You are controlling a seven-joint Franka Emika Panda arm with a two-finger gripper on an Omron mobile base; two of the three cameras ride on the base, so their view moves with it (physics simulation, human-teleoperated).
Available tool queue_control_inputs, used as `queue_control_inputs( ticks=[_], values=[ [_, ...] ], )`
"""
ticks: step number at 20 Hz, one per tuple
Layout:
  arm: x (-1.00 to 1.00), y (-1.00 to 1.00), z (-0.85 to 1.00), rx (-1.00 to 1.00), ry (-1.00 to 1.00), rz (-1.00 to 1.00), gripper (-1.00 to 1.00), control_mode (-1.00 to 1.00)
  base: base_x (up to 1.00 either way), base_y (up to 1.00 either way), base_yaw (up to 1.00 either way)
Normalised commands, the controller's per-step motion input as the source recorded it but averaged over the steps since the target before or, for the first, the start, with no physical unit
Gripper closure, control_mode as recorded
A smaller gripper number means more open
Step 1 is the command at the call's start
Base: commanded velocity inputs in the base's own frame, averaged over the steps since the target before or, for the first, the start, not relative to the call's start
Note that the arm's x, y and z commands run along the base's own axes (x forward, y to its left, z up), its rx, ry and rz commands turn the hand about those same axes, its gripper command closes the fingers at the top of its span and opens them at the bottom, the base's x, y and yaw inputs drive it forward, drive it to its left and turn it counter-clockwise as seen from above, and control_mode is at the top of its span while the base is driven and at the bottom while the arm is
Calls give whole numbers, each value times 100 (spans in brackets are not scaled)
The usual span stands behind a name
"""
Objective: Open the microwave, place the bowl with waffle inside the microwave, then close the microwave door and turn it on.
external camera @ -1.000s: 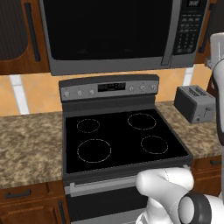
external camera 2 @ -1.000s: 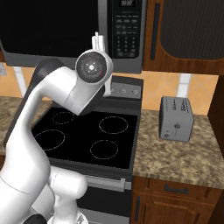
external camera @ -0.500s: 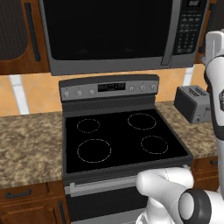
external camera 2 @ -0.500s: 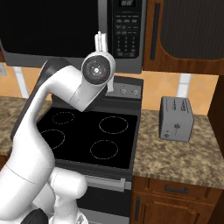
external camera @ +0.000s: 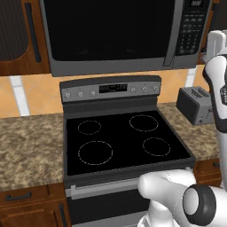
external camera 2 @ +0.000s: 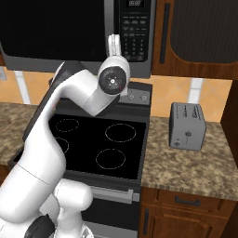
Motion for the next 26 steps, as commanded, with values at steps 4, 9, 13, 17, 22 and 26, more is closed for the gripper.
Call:
queue_control_inputs(
  ticks=[4, 9, 13, 17, 22, 26],
  values=[
    [50, -1, 0, 0, -1, 0, 100, -100, 0, 0, 0],
    [52, -1, -8, 0, 0, 0, 100, -100, 0, 0, 0],
    [48, -11, -19, 0, 0, 0, 100, -100, 0, 0, 0],
    [37, -15, -10, 0, 0, 0, 100, -100, 0, 0, 0],
    [39, -17, 0, 3, 0, 0, 100, -100, 0, 0, 0],
    [52, -1, 0, 0, 0, 4, 100, -100, 0, 0, 0]
  ],
)
